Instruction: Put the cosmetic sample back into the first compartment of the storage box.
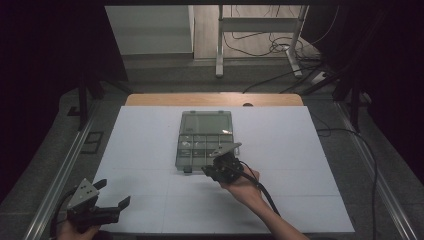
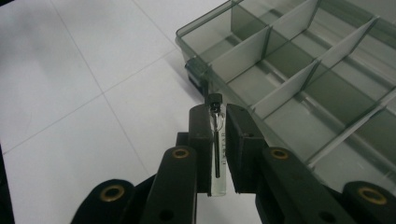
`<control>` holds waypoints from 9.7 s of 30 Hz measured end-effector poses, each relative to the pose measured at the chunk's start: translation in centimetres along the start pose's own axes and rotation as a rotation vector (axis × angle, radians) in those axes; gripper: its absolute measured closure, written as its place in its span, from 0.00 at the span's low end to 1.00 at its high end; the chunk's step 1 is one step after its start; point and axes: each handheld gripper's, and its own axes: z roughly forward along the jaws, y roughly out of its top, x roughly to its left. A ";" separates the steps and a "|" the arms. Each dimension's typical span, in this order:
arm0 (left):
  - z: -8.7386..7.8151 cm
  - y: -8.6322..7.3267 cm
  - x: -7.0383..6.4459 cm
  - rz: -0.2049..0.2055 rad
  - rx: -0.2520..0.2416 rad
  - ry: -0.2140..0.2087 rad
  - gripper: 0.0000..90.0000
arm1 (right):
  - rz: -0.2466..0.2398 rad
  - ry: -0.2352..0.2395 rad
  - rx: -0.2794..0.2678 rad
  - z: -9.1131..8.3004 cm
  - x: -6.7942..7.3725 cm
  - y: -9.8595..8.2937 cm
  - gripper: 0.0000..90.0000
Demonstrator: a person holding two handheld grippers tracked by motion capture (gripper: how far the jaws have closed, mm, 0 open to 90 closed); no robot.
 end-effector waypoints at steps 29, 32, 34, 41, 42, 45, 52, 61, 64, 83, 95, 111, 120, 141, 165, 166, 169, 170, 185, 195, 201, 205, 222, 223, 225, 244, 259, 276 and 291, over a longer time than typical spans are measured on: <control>0.1 0.0 0.0 0.002 0.005 -0.006 0.03 | 0.053 -0.007 -0.065 2.6 -2.0 3.3 0.90; 0.1 0.0 0.0 0.000 0.004 -0.007 0.03 | 0.053 -0.010 -0.069 2.8 -2.1 3.5 0.90; 0.1 0.0 0.1 0.000 0.004 -0.007 0.03 | 0.059 -0.013 -0.070 3.1 -2.3 3.7 0.90; 0.1 0.0 0.1 -0.001 0.005 -0.008 0.03 | 0.063 -0.020 -0.078 3.7 -2.7 4.3 0.90; 0.1 0.0 0.1 -0.001 0.005 -0.008 0.03 | 0.062 -0.020 -0.079 3.8 -2.8 4.4 0.90; 0.1 0.0 0.1 -0.001 0.005 -0.009 0.04 | 0.061 -0.024 -0.081 4.1 -2.9 4.7 0.90; 0.1 0.0 0.1 -0.002 0.006 -0.011 0.03 | 0.057 -0.035 -0.084 5.1 -3.2 5.6 0.90; 0.1 0.0 0.1 -0.003 0.005 -0.010 0.03 | 0.058 -0.039 -0.091 6.1 -3.3 6.6 0.90; 0.1 0.0 0.1 -0.003 0.006 -0.010 0.03 | 0.062 -0.038 -0.090 6.7 -3.3 7.0 0.90; 0.1 0.0 0.1 0.001 0.008 -0.007 0.04 | 0.073 -0.065 -0.087 9.1 -4.0 8.4 0.90; 0.1 0.0 0.2 -0.007 0.008 -0.008 0.04 | 0.083 -0.084 -0.074 10.7 -4.5 8.2 0.90; 0.1 0.0 0.2 -0.007 0.009 -0.007 0.04 | 0.080 -0.089 -0.049 10.4 -4.3 8.1 0.78; 0.1 0.0 0.2 -0.008 0.012 -0.008 0.04 | 0.051 -0.066 -0.022 9.4 -3.9 7.9 0.69; 0.1 0.0 0.1 -0.007 0.013 -0.006 0.04 | 0.041 -0.001 -0.036 6.4 -2.9 6.7 0.53; 0.0 0.0 0.2 0.006 -0.001 -0.030 0.04 | 0.050 0.043 0.006 4.1 -2.9 4.6 0.30; 0.0 0.0 0.2 0.005 -0.001 -0.030 0.04 | 0.048 0.044 0.003 4.0 -2.9 4.6 0.30; 0.0 0.0 0.1 0.006 0.001 -0.029 0.04 | 0.048 0.048 0.004 3.7 -2.8 4.5 0.28; 0.1 0.0 0.1 0.007 0.002 -0.028 0.04 | 0.046 0.049 0.003 3.6 -2.8 4.5 0.27; 0.1 0.0 0.1 0.004 0.005 -0.021 0.04 | 0.049 0.049 -0.007 1.8 -2.9 3.5 0.18; 0.1 0.0 0.1 0.003 0.007 -0.017 0.04 | 0.042 0.031 -0.006 -0.1 -3.2 2.0 0.11; 0.1 0.0 0.1 0.001 0.007 -0.016 0.04 | 0.044 0.035 -0.021 -1.1 -3.2 1.4 0.06; 0.1 0.0 0.1 0.001 0.007 -0.016 0.04 | 0.043 0.020 -0.024 -1.5 -3.1 0.9 0.03; 0.1 0.0 0.1 0.003 0.009 -0.011 0.04 | 0.039 -0.019 -0.021 -4.1 -3.1 -1.8 0.00; 0.1 0.0 0.1 0.003 0.009 -0.011 0.04 | 0.039 -0.019 -0.021 -4.1 -3.1 -1.8 0.00; 0.1 0.0 0.0 0.004 0.010 -0.010 0.04 | 0.052 -0.013 -0.017 -4.4 -3.1 -2.0 0.00; 0.1 0.0 0.1 -0.007 0.009 -0.011 0.04 | 0.080 -0.081 -0.051 -9.0 -3.6 -5.9 0.02; 0.1 0.0 0.2 -0.013 0.004 -0.012 0.04 | 0.113 -0.154 -0.073 -11.9 -4.2 -8.9 0.01; 0.0 0.0 0.3 -0.025 -0.002 -0.014 0.04 | 0.195 -0.233 -0.114 -15.0 -4.1 -13.2 0.00; 0.1 0.0 0.2 -0.019 0.001 -0.013 0.04 | 0.254 -0.276 -0.112 -15.5 -4.4 -15.7 0.01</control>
